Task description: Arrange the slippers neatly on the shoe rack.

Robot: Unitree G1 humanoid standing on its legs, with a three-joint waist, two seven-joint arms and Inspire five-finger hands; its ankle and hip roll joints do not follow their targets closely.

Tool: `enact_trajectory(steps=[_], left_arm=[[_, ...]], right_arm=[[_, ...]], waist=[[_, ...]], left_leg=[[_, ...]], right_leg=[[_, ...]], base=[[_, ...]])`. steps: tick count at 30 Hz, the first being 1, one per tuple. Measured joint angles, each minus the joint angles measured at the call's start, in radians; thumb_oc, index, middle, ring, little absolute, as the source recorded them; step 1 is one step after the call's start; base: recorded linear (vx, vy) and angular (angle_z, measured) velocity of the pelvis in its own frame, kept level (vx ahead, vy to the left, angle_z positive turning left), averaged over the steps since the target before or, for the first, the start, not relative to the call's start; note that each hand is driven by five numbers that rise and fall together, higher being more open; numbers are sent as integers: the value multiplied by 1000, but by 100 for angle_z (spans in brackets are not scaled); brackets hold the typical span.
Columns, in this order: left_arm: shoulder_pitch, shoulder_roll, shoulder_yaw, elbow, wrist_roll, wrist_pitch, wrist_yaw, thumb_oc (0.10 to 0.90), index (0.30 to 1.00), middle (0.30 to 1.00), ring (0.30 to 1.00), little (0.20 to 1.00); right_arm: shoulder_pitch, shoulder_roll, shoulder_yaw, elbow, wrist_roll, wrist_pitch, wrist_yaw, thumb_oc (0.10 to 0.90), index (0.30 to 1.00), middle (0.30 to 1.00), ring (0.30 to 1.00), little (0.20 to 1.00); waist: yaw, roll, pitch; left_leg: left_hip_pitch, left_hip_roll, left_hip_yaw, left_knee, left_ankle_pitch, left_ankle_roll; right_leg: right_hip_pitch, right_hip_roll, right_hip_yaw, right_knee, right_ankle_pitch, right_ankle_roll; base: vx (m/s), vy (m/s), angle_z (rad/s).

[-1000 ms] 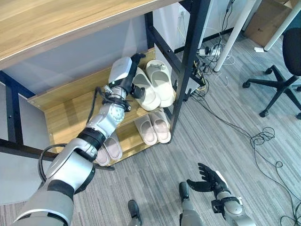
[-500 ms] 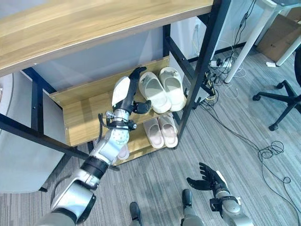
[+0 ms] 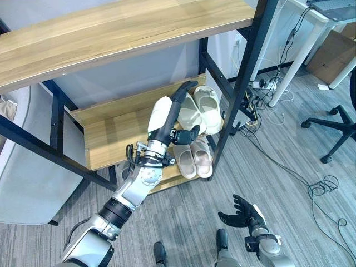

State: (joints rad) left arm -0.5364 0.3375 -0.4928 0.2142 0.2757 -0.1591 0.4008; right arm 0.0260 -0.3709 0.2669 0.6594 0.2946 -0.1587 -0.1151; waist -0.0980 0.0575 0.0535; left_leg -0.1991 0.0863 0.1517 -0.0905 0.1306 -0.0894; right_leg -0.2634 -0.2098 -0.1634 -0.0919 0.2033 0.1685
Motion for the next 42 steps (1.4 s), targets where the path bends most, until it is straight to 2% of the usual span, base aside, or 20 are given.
enact_trajectory(steps=[4,10,16,29,34,42], left_arm=[[13,0,-72,3,1,-12,-27,800,900,900,900,900],[13,-12,-111,25,1,-23,-37,800,900,900,900,900],[11,-39,-175,103,3,-32,-39,800,900,900,900,900],[3,-102,-215,157,18,-37,-39,800,900,900,900,900],[-17,-157,-218,256,-24,-38,-38,800,900,900,900,900],[-45,-188,-237,393,-39,-36,-36,800,900,900,900,900]], right_arm=[[5,0,0,0,1,0,0,800,900,900,900,900],[-1,0,4,0,7,-5,0,800,900,900,900,900],[17,-1,11,1,27,-6,0,800,900,900,900,900],[18,-1,31,5,43,-10,0,800,900,900,900,900],[17,-1,40,5,44,-18,-1,800,900,900,900,900],[10,-3,39,43,61,-34,-3,800,900,900,900,900]], waist=[[-3,0,-1],[-19,-2,-6],[-42,-9,-54],[-58,-4,-60],[-64,-4,-62],[-95,-3,-66]], left_leg=[[1,-1,1,0,0,0],[0,-1,1,0,0,0],[-15,-1,5,0,-1,2],[-20,-5,13,0,-1,3],[-28,-6,21,0,-2,3],[-48,-6,32,0,-3,5]], right_leg=[[0,0,2,0,6,-8],[0,0,3,0,6,-8],[-20,-1,6,0,6,-8],[-29,-4,17,0,7,-9],[-44,-4,27,0,7,-9],[-70,-4,35,0,11,-13]], base=[[0,0,0],[0,-5,0],[5,-10,-2],[1,-3,-1],[-9,-3,-4],[4,-6,-3]])
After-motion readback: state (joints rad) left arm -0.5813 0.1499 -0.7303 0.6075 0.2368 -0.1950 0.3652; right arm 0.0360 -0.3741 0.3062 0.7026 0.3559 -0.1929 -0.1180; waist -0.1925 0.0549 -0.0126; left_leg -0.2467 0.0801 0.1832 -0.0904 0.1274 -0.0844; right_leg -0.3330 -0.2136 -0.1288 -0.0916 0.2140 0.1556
